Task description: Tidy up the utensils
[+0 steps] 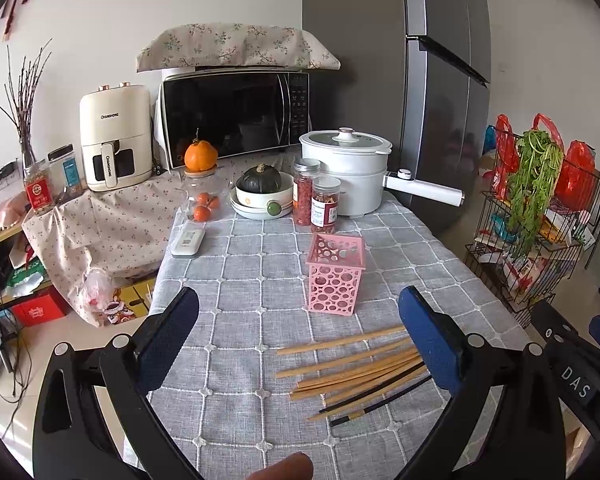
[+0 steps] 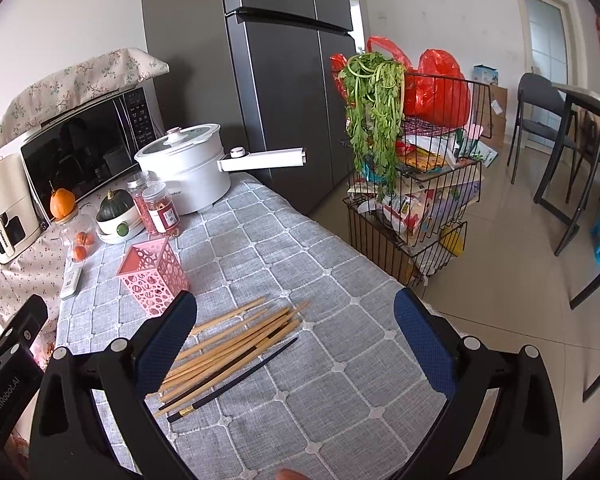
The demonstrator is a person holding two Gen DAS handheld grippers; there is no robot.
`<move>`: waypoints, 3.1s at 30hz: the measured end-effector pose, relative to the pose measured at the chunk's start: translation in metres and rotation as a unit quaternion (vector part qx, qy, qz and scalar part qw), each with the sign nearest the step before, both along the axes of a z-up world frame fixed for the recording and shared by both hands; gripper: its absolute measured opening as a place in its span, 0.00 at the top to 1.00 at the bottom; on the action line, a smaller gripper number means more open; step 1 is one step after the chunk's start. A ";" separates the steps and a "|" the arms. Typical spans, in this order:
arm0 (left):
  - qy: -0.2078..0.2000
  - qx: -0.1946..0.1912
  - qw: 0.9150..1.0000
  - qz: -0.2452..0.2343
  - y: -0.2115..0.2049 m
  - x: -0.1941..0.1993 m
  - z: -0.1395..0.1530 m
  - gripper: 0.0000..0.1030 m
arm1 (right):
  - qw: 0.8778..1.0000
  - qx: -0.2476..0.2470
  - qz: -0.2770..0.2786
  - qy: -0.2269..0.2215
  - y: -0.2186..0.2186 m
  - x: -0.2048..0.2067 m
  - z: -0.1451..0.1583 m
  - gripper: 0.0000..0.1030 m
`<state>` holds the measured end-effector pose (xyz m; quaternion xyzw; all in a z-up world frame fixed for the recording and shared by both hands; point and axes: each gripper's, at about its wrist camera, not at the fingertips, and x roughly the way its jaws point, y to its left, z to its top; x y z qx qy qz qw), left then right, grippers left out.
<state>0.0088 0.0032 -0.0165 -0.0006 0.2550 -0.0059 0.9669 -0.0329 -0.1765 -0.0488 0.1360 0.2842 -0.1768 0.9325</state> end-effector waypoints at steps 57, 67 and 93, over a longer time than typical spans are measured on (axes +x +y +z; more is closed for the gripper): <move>0.017 0.008 1.000 0.000 0.008 0.003 -0.009 0.07 | 1.000 0.006 0.002 0.021 0.001 0.005 -0.008 0.07; 0.160 -0.048 0.977 -0.133 -0.020 0.052 -0.031 0.07 | 0.992 0.096 -0.064 0.046 -0.065 0.008 -0.015 0.07; 0.406 0.168 0.848 -0.296 -0.164 0.198 -0.156 0.81 | 0.874 0.460 0.001 0.156 -0.112 0.035 -0.093 0.07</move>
